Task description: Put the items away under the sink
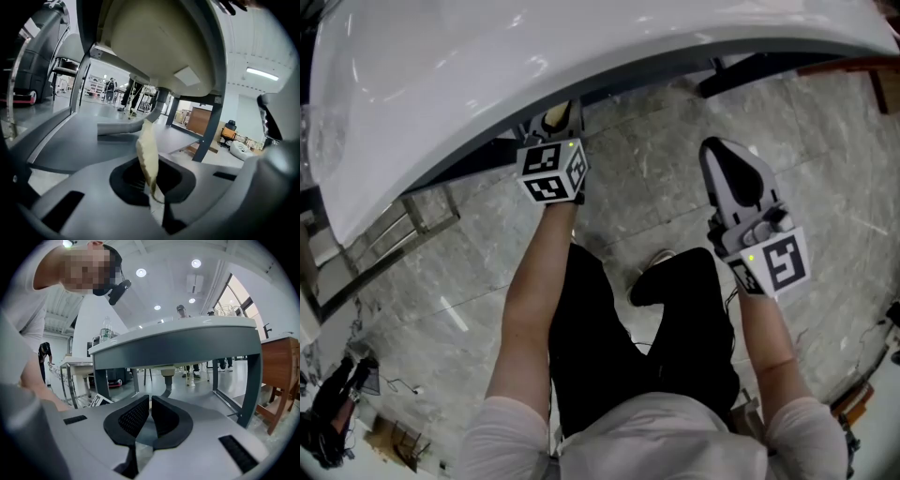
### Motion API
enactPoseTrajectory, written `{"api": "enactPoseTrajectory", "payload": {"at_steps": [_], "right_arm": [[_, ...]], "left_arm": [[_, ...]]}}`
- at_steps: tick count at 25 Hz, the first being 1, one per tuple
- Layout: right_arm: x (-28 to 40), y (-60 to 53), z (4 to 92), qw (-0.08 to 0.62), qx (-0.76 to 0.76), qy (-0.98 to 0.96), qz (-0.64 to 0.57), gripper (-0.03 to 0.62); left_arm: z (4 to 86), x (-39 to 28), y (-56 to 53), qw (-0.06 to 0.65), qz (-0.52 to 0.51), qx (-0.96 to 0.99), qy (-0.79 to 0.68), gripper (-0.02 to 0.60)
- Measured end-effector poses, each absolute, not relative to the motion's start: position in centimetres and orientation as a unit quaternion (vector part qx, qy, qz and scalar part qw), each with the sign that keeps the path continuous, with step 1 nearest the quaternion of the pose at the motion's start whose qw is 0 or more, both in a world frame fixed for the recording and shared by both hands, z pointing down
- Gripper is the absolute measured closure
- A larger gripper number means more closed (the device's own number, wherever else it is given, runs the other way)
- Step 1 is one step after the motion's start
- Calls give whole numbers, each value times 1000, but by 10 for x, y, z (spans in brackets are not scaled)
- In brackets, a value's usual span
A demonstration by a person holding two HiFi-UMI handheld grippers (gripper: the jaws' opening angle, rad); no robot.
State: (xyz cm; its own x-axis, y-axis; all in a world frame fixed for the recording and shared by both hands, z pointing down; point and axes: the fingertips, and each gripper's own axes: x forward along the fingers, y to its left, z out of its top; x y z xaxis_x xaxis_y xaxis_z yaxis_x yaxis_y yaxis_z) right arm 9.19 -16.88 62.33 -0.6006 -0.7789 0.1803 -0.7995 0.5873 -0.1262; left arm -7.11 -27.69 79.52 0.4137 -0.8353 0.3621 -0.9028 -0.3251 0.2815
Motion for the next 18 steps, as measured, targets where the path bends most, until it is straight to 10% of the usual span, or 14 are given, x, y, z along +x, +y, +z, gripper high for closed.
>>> {"api": "enactPoseTrajectory", "payload": {"at_steps": [8, 11, 18], "right_arm": [[98, -170, 625, 53, 445, -887, 110, 551], [97, -169, 624, 51, 442, -888, 116, 551], [102, -168, 631, 69, 447, -884, 120, 551]], "left_arm": [[802, -72, -295, 236, 124, 788, -555, 577], [801, -79, -295, 229, 118, 785, -563, 446], [802, -84, -289, 215, 124, 788, -564, 378]]}}
